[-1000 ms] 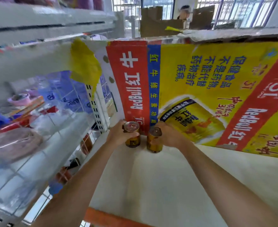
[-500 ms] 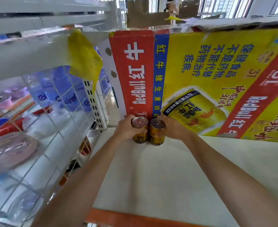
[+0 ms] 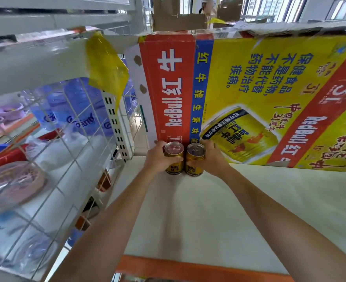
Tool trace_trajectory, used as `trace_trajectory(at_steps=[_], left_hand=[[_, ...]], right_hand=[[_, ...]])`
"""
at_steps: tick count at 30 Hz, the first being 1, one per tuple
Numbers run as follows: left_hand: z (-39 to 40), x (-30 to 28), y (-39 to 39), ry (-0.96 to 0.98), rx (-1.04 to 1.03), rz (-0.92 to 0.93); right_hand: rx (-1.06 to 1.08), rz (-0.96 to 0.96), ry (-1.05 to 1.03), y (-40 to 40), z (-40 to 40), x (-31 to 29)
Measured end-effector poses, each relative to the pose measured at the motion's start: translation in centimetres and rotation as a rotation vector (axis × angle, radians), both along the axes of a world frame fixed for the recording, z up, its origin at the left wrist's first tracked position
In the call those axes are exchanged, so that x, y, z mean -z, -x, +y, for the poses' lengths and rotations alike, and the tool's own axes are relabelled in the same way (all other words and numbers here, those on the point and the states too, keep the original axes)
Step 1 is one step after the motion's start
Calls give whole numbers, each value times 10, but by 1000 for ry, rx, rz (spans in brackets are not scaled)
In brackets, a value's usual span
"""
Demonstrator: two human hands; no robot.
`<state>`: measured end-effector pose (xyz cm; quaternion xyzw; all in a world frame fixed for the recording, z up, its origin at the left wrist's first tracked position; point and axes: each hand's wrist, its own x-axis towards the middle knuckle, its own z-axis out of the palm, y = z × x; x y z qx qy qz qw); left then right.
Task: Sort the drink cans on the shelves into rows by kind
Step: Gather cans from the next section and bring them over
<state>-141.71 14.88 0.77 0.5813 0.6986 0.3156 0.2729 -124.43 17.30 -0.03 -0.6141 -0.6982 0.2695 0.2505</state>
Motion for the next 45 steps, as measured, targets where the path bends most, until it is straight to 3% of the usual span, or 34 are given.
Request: trace_trajectory(at_steps=[3, 7, 13, 18, 25, 28, 33, 38, 45], left_hand=[[-1, 0, -1, -12, -12, 14], [-3, 0, -4, -26, -4, 8], [-3, 4, -3, -26, -7, -61], [-6, 8, -7, -48, -34, -103], [-42, 44, -6, -83, -90, 242], [-59, 46, -10, -77, -43, 311], [-82, 31, -38, -94, 67, 333], [-101, 19, -93, -209, 33, 140], [-87, 21, -179, -274, 280, 149]], right_hand=[[107, 41, 2, 7, 4, 2], [0, -51, 35, 3, 16, 0], [-65, 78, -9, -4, 10, 0], [2, 102, -46, -1, 6, 11], [3, -6, 34, -12, -4, 14], [-3, -104, 29, -37, -29, 19], [70, -47, -77, -114, -86, 23], [207, -38, 16, -206, -129, 21], [388, -7, -63, -290, -182, 12]])
